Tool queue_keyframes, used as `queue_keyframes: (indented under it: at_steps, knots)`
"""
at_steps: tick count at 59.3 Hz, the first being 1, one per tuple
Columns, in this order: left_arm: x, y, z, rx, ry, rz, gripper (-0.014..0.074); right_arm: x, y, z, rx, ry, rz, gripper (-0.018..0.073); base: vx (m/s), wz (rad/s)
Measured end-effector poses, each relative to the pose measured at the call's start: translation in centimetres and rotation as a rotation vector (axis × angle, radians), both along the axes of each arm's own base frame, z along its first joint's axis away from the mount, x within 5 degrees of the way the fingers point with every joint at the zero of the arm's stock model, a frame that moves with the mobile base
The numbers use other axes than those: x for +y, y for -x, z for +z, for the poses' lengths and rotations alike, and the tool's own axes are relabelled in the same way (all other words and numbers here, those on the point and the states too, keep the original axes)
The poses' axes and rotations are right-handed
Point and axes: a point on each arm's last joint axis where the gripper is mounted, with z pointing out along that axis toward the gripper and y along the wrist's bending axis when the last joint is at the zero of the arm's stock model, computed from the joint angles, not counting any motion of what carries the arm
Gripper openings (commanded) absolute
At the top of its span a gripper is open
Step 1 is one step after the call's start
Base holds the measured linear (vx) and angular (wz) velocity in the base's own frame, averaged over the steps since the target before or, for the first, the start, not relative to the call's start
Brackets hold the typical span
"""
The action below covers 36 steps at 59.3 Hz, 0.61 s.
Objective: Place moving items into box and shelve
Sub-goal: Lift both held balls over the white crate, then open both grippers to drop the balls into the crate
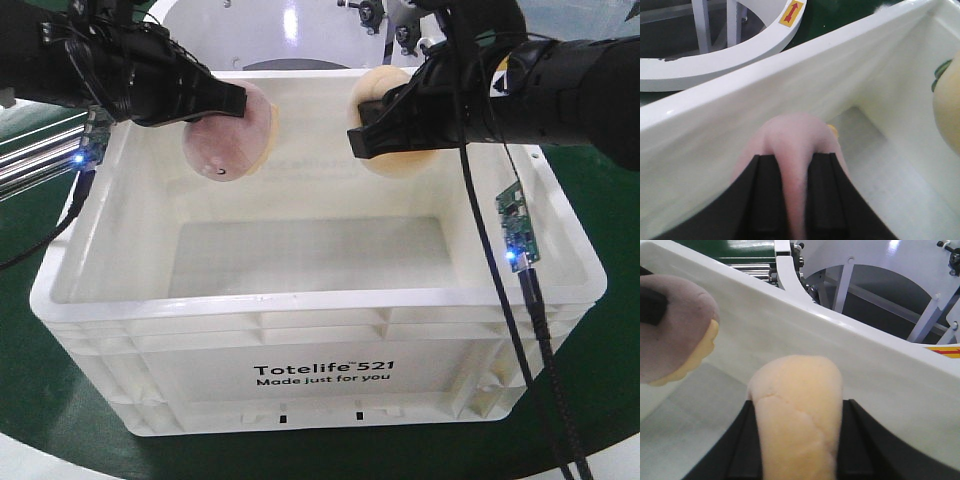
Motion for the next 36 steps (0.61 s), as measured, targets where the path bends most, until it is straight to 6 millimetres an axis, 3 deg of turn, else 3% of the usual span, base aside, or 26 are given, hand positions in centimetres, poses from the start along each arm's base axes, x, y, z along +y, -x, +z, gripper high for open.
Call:
queue_keyframes:
  at_steps: [7, 13, 25, 36]
  knots:
    - [-0.1, -0.2, -0.2, -0.020, -0.019, -0.015, 0.0507, 0.2, -0.5, -0.7, 0.015, 0.016, 0.001, 0.0570, 0.00, 0.00]
    - [0.0, -0.4, -0.1, -0.044, -0.018, -0.010, 0.0580, 0.4, -0.7, -1.0, 0.023, 0.020, 0.001, 0.0586, 0.00, 0.00]
    - [0.1, -0.8, 0.4, -0.099, 0.002, 0.024, 0.0587, 0.2, -0.7, -0.7, -0.002, 0.017, -0.003, 0.0585, 0.00, 0.00]
    - [0.8, 0.4, 2.2, -0.171, -0.016, 0.022, 0.0587, -1.2, 0.6, 1.2, -0.037, 0.019, -0.034, 0.0585, 0.00, 0.00]
